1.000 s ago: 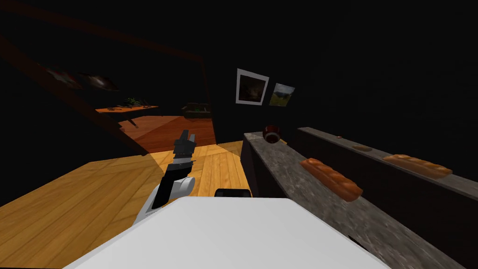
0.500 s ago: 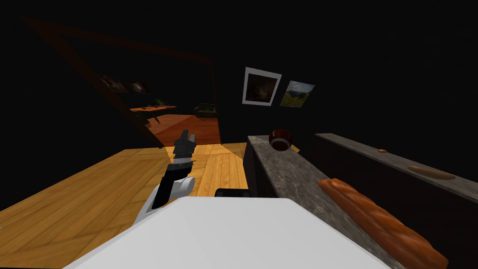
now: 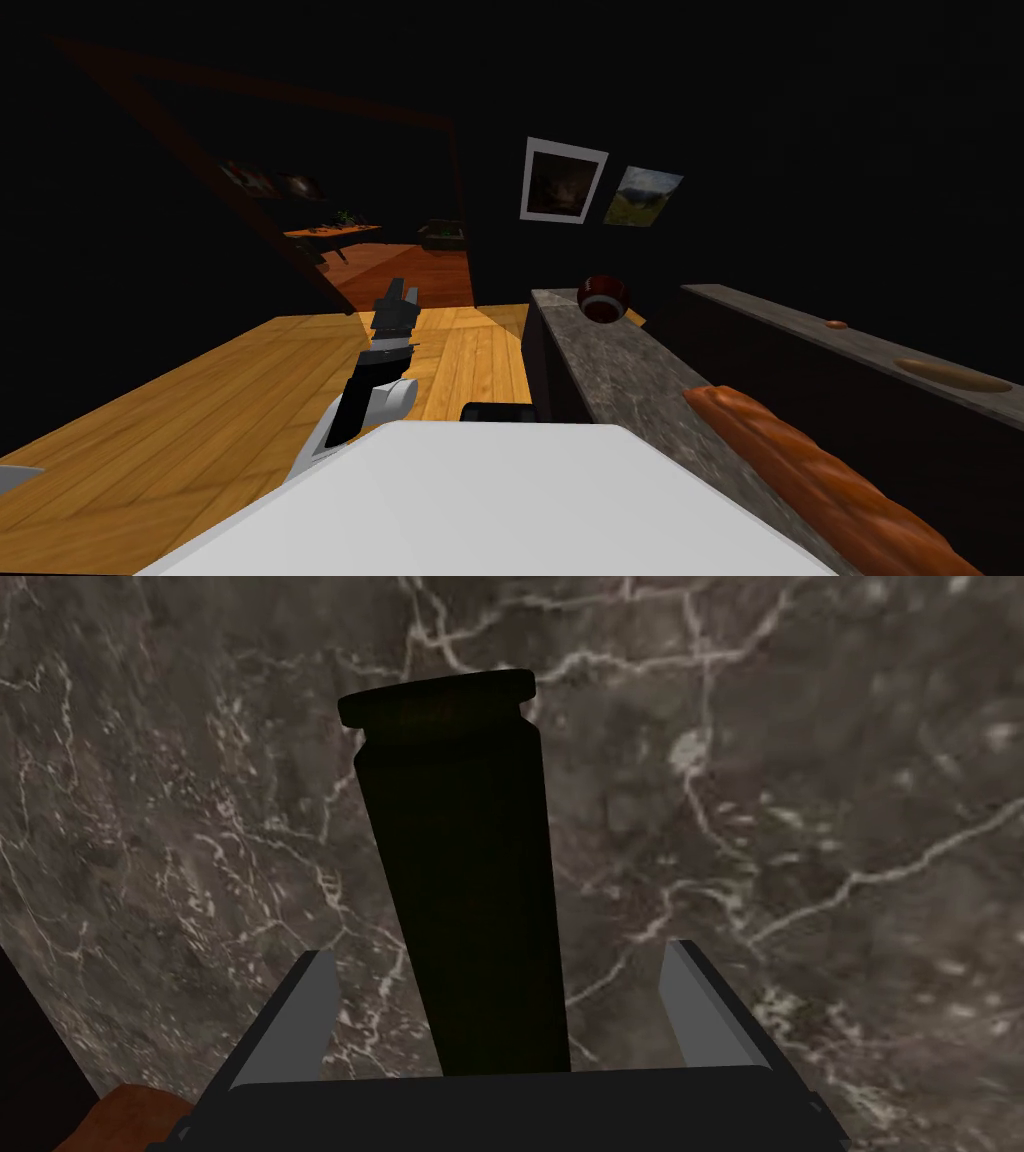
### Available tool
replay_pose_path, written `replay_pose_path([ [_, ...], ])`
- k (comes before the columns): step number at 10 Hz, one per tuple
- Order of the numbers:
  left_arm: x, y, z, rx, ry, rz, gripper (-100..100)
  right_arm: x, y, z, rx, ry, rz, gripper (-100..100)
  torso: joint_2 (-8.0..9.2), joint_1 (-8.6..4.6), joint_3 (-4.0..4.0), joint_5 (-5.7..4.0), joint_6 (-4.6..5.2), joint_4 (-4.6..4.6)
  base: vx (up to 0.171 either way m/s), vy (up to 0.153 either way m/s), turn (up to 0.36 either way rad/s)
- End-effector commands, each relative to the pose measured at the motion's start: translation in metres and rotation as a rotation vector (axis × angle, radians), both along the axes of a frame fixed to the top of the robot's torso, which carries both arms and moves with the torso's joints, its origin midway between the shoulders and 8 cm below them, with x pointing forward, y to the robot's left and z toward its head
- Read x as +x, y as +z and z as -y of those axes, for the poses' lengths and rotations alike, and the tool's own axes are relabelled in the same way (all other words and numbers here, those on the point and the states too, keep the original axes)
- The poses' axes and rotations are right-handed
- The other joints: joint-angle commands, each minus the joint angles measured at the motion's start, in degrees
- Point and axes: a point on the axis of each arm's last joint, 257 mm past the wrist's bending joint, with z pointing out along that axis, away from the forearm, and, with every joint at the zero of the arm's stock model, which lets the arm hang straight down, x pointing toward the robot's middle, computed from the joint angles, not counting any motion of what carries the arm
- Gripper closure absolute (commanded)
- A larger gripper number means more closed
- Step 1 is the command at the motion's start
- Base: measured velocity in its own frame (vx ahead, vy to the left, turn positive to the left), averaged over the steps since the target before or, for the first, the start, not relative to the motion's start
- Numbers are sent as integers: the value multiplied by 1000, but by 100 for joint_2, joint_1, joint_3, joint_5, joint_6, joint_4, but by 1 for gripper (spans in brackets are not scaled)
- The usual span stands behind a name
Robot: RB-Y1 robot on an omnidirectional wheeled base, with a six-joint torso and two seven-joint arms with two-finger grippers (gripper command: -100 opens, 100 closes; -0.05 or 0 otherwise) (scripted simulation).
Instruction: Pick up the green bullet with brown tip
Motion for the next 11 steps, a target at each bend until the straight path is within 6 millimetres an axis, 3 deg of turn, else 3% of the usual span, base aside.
replay_pose_path([
  [1, 0, 0, 0, 0, 0, 0, 0, 0, 0, 0, 0, 0, 0, -100, 0, 0, 0, 0, 0, 0, -12, -6, 7],
  [2, 0, 0, 0, 0, 0, 0, 0, 0, -1, 0, 0, -1, 0, 100, -4, 4, -3, 2, 1, -1, 0, 0, 0],
  [6, 0, 0, 0, 0, 0, 0, 0, 0, 0, 1, -3, 1, -3, 100, -6, 8, -1, -5, 7, 2, -1, -2, 3],
  [7, 0, 0, 0, 0, 0, 0, 0, 0, 0, 2, -3, 1, -3, 0, -6, 9, -1, -6, 7, 2, 0, 0, 0],
  [8, 0, 0, 0, 0, 0, 0, 0, 1, 10, 0, -2, 5, -4, 100, -5, 9, -1, -6, 7, 2, 21, 14, -61],
  [11, 0, 0, 0, 0, 0, 0, 0, 1, 15, 0, -3, 7, -6, 100, -17, 25, -8, 0, 8, -1, 22, 19, -30],
])
